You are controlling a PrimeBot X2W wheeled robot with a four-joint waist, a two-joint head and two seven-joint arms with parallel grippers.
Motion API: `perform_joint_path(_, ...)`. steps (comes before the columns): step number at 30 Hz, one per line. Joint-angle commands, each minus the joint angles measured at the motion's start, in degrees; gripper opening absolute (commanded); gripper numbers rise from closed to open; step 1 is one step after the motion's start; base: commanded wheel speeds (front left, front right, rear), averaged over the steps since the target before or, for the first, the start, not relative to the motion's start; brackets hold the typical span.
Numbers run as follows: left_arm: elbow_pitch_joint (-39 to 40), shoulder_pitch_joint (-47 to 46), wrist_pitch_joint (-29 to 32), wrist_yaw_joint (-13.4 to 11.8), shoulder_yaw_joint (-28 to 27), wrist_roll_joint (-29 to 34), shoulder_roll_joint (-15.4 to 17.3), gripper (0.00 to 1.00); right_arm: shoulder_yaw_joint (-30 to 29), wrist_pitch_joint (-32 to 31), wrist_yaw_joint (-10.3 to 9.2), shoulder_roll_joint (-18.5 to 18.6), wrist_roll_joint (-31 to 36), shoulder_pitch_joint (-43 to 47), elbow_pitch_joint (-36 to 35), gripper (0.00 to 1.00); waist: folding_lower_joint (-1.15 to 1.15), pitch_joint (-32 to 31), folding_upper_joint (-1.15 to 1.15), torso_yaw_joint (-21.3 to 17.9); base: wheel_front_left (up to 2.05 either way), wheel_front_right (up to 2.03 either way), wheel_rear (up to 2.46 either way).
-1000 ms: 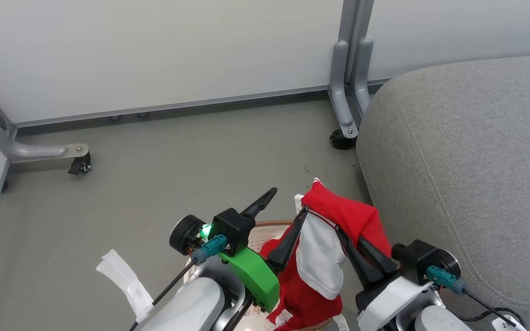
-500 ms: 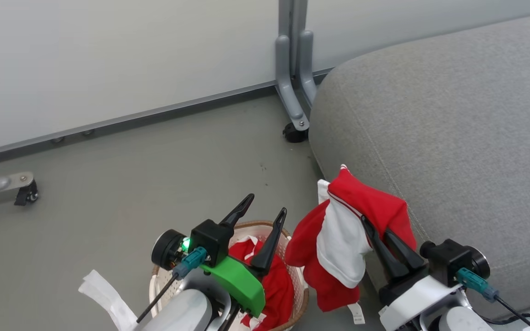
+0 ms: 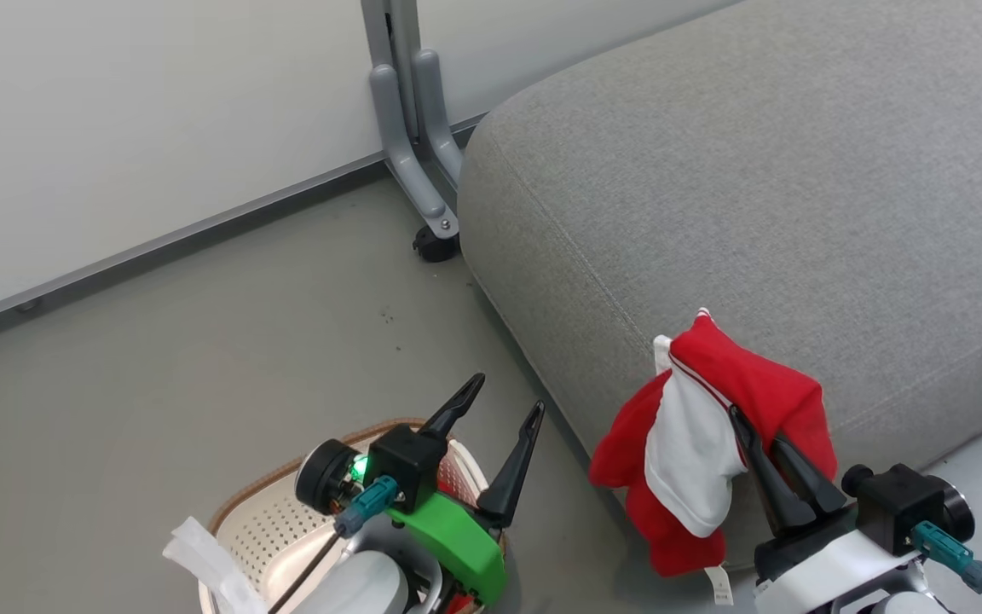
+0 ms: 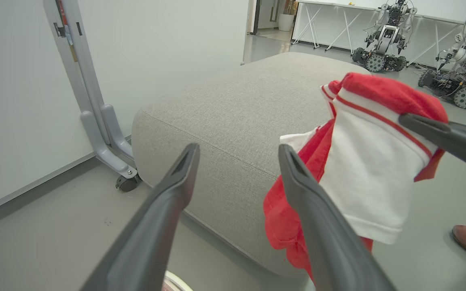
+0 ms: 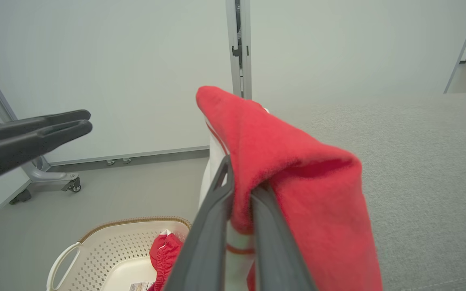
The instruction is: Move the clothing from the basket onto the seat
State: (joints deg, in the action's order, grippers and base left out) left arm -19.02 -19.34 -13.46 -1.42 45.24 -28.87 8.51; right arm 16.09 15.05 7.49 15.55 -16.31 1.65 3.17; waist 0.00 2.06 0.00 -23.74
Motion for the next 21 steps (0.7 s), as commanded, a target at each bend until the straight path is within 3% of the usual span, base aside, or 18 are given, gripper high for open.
perform_joint_path(1, -0.4, 0.1, -0.2, 0.3, 0.1, 0.2, 0.2, 1.00, -0.3, 0.2, 0.00, 0.1, 0.2, 0.3, -0.6, 0.00, 0.00, 0.5, 0.00, -1.2, 0.00, 0.00, 0.00)
perform_joint_path(9, -0.2, -1.8, 0.2, 0.3, 1.2, 1.4, 0.4, 1.00, -3.8, 0.2, -0.01, 0.8, -0.9, -5.6, -3.1, 0.00, 0.00, 2.9, 0.00, 0.1, 0.00, 0.00, 0.00)
perform_joint_path(15, 2.0, -4.4, 1.7, 1.3, 1.8, 2.2, 1.6, 1.00, -8.9, 0.2, -0.01, 3.5, -5.2, -15.1, -2.2, 0.00, 0.00, 8.4, 0.00, 3.4, 0.00, 0.00, 0.00)
perform_joint_path(21, 5.3, -7.7, 1.6, 0.1, 1.0, 4.1, 3.3, 1.00, -14.6, 0.2, 0.00, 7.8, -9.5, -27.2, 1.8, 0.00, 0.00, 15.5, 0.00, 6.9, 0.00, 0.00, 0.00)
